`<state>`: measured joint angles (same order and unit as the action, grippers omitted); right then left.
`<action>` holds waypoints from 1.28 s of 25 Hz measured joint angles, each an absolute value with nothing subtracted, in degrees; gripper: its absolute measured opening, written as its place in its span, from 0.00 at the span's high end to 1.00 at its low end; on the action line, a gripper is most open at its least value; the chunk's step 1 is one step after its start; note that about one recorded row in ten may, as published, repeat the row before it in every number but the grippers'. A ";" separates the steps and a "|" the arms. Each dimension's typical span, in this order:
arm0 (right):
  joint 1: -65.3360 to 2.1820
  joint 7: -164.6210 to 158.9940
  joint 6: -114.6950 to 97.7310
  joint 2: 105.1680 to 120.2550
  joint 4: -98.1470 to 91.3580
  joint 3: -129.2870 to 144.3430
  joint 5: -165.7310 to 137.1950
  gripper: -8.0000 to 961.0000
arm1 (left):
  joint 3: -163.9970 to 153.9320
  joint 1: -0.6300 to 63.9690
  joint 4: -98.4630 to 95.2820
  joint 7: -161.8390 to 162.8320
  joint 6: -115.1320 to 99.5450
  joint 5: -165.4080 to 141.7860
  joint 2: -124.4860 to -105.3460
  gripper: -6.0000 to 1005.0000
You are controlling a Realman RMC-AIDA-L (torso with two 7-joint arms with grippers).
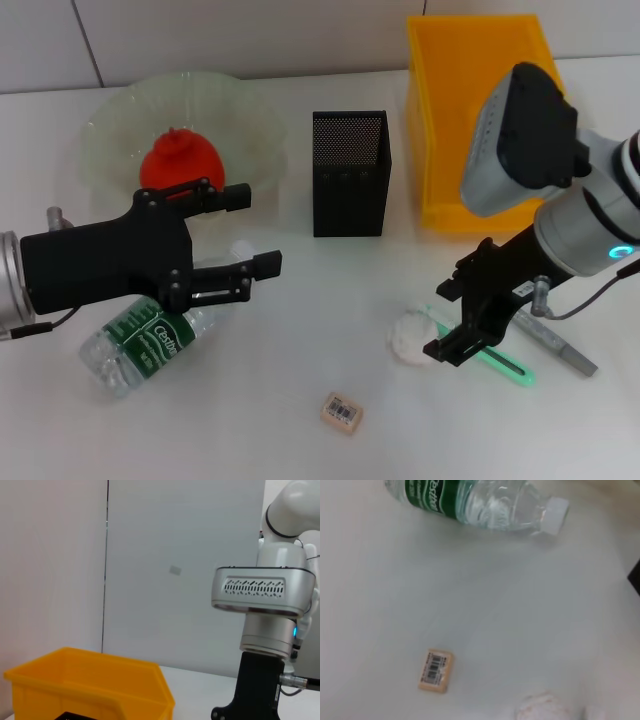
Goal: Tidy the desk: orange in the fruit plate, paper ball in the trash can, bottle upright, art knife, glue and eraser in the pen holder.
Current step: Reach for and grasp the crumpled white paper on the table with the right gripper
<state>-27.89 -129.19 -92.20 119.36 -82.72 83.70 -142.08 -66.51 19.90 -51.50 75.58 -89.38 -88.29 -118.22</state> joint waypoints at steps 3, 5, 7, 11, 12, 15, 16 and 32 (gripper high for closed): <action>-28.55 -129.76 -91.75 119.36 -81.56 84.99 -142.10 0.28 | -66.59 20.08 -51.50 75.26 -89.41 -88.30 -118.22 0.20; -28.93 -130.04 -91.55 119.38 -80.89 85.48 -142.11 0.28 | -66.61 20.14 -51.50 75.14 -89.41 -88.30 -118.22 0.20; -29.29 -130.27 -91.30 119.41 -80.37 85.93 -142.11 0.28 | -66.66 20.17 -51.50 75.14 -89.41 -88.31 -118.22 0.20; -29.56 -130.41 -90.25 119.49 -79.65 87.34 -142.14 0.29 | -66.81 20.19 -51.50 75.09 -89.33 -88.32 -118.37 0.20; -29.60 -130.42 -90.03 119.49 -79.42 87.63 -142.14 0.29 | -66.85 20.21 -51.50 75.08 -89.27 -88.33 -118.38 0.20; -29.86 -130.43 -89.38 119.51 -78.50 88.34 -142.14 0.29 | -66.88 20.26 -51.50 75.06 -89.25 -88.33 -118.39 0.20; -29.99 -130.43 -89.08 119.52 -78.06 88.61 -142.14 0.29 | -66.88 20.29 -51.50 75.06 -89.28 -88.33 -118.39 0.20; -32.17 -132.17 -85.43 119.51 -72.96 90.29 -142.14 0.29 | -67.01 19.99 -51.49 75.00 -89.29 -88.34 -118.44 0.20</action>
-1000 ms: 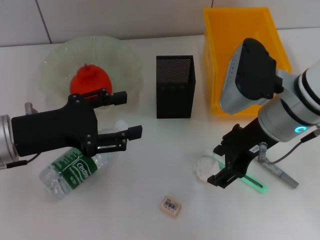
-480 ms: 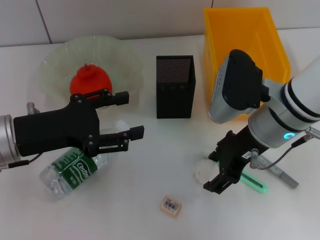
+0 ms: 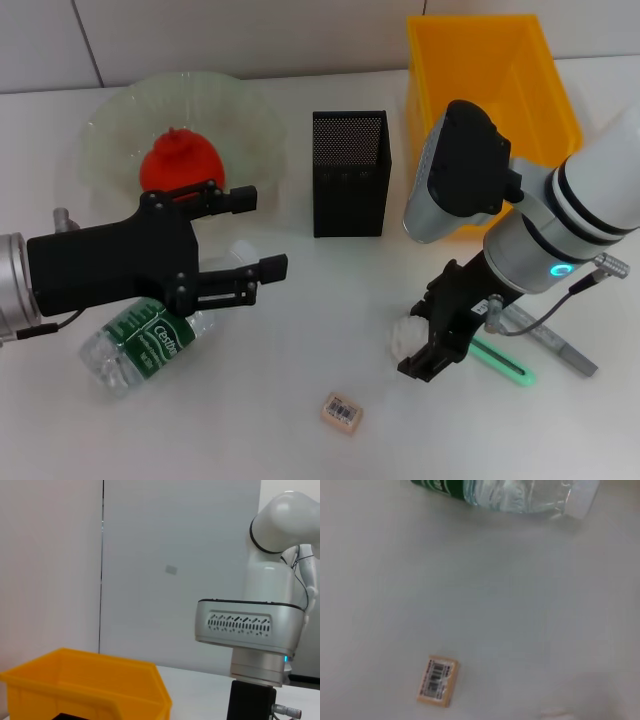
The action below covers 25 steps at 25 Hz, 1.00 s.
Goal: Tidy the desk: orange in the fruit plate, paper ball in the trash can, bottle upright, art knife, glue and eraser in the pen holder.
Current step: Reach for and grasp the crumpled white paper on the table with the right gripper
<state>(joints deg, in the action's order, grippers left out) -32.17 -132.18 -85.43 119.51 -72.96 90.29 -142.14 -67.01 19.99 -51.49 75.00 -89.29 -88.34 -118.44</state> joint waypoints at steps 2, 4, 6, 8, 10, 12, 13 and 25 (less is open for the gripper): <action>-32.37 -133.11 -84.65 119.52 -72.60 90.53 -142.26 0.29 | -67.01 19.99 -51.49 75.00 -89.29 -88.34 -118.44 0.20; -32.59 -133.92 -83.96 119.51 -72.34 90.72 -142.60 0.29 | -67.22 20.03 -51.43 74.47 -89.33 -88.33 -118.47 0.20; -32.67 -134.12 -83.45 119.50 -72.19 90.75 -142.83 0.30 | -67.23 20.04 -51.42 74.42 -89.36 -88.34 -118.48 0.20; -32.67 -134.22 -83.35 119.49 -72.03 90.80 -142.86 0.30 | -67.24 20.04 -51.41 74.41 -89.37 -88.34 -118.48 0.20; -32.69 -134.38 -83.29 119.47 -71.81 91.04 -142.87 0.34 | -67.24 20.02 -51.41 74.40 -89.38 -88.33 -118.48 0.20; -32.71 -134.46 -83.24 119.47 -71.74 91.26 -142.89 0.44 | -67.24 19.98 -51.41 74.40 -89.39 -88.33 -118.48 0.20; -32.71 -134.48 -83.23 119.48 -71.72 91.33 -142.90 0.49 | -67.24 19.96 -51.41 74.39 -89.39 -88.33 -118.48 0.20; -32.08 -135.03 -84.36 119.53 -74.38 91.42 -142.66 0.62 | -67.24 19.71 -51.41 74.28 -89.32 -88.33 -118.48 0.20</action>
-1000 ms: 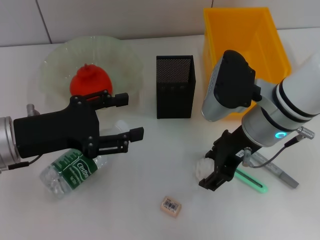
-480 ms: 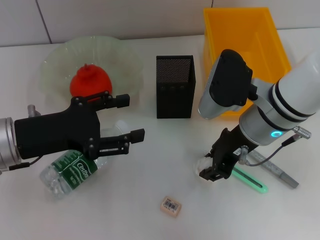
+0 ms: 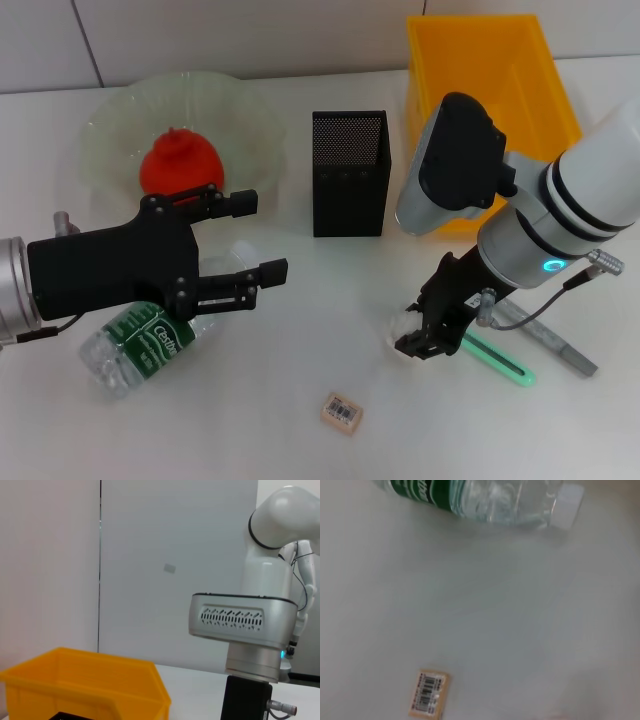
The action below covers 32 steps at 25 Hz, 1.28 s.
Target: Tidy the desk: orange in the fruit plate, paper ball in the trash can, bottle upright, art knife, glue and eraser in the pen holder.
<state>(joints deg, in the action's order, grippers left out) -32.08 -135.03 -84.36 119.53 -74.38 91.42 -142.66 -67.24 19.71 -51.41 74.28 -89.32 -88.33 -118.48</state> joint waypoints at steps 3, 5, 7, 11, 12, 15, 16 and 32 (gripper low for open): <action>-30.97 -135.51 -84.70 119.52 -77.46 91.41 -142.68 0.62 | -67.24 19.60 -51.41 74.27 -89.28 -88.36 -118.47 0.20; -30.01 -135.68 -84.88 119.48 -79.90 91.29 -142.84 0.62 | -67.25 19.59 -51.41 74.26 -89.21 -88.39 -118.47 0.20; -29.19 -135.79 -85.44 119.44 -82.40 90.60 -143.05 0.63 | -67.41 19.59 -51.42 74.26 -89.08 -88.58 -118.48 0.20; -28.13 -136.33 -86.73 119.40 -86.20 88.48 -143.60 0.63 | -67.57 19.59 -51.39 73.78 -88.94 -88.97 -118.47 0.20; -27.74 -136.38 -86.91 119.38 -87.14 87.72 -143.67 0.63 | -67.59 19.61 -51.36 73.63 -88.92 -88.99 -118.47 0.20; -26.96 -136.36 -87.04 119.36 -89.27 85.66 -144.25 0.63 | -67.59 19.78 -51.33 73.50 -88.81 -89.02 -118.47 0.20; -26.78 -136.36 -87.03 119.37 -89.95 84.88 -144.66 0.63 | -67.59 19.83 -51.33 73.41 -88.80 -89.03 -118.47 0.20; -26.46 -134.18 -83.15 119.16 -92.71 72.09 -145.91 0.63 | -67.59 20.39 -50.70 72.62 -88.65 -89.04 -118.47 0.20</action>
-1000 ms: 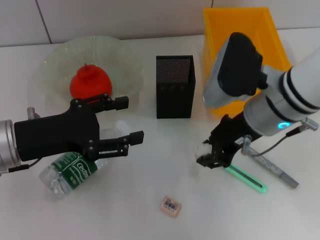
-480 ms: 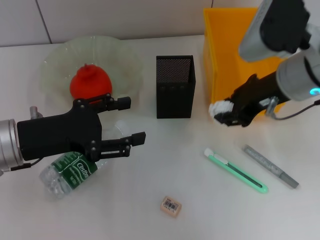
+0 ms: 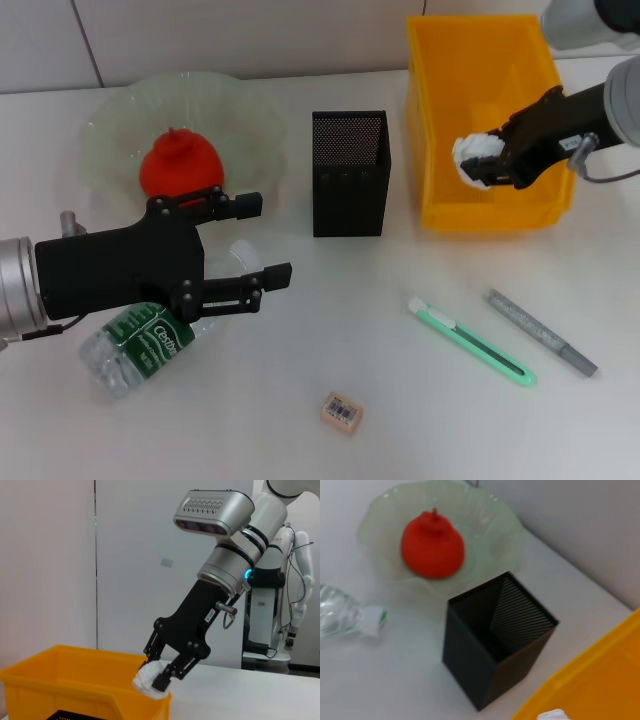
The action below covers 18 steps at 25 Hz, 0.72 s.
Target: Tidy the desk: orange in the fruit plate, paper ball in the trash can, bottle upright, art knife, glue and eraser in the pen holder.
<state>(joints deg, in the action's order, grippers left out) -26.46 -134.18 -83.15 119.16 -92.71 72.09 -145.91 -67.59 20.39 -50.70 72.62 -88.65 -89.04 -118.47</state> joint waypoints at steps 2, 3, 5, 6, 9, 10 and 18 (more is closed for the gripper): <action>-26.45 -133.95 -82.29 119.13 -92.52 71.31 -145.95 0.63 | -67.59 20.42 -50.70 72.57 -88.61 -89.04 -118.47 0.20; -26.45 -133.86 -81.74 119.11 -92.31 70.85 -145.97 0.63 | -67.59 20.45 -50.71 72.52 -88.59 -89.04 -118.47 0.20; -26.44 -133.68 -80.52 119.09 -91.87 70.21 -146.15 0.63 | -67.59 20.52 -50.71 72.33 -88.55 -89.03 -118.47 0.20; -26.37 -133.62 -78.95 119.09 -91.27 69.84 -146.73 0.63 | -67.59 20.54 -50.71 72.27 -88.52 -89.03 -118.47 0.20; -26.15 -133.60 -75.87 119.11 -89.67 69.66 -148.31 0.63 | -67.59 20.58 -50.71 72.25 -88.38 -89.03 -118.47 0.20; -26.14 -133.59 -75.03 119.12 -89.10 69.63 -148.72 0.63 | -67.59 20.60 -50.71 72.25 -88.37 -89.03 -118.47 0.20; -26.37 -132.22 -70.29 119.06 -85.22 69.40 -149.59 0.63 | -67.59 20.67 -50.36 72.21 -88.38 -89.03 -118.47 0.20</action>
<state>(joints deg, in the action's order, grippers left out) -26.37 -132.22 -70.29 119.06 -85.22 69.40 -149.59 -67.59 20.67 -50.36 72.21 -88.38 -89.03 -118.47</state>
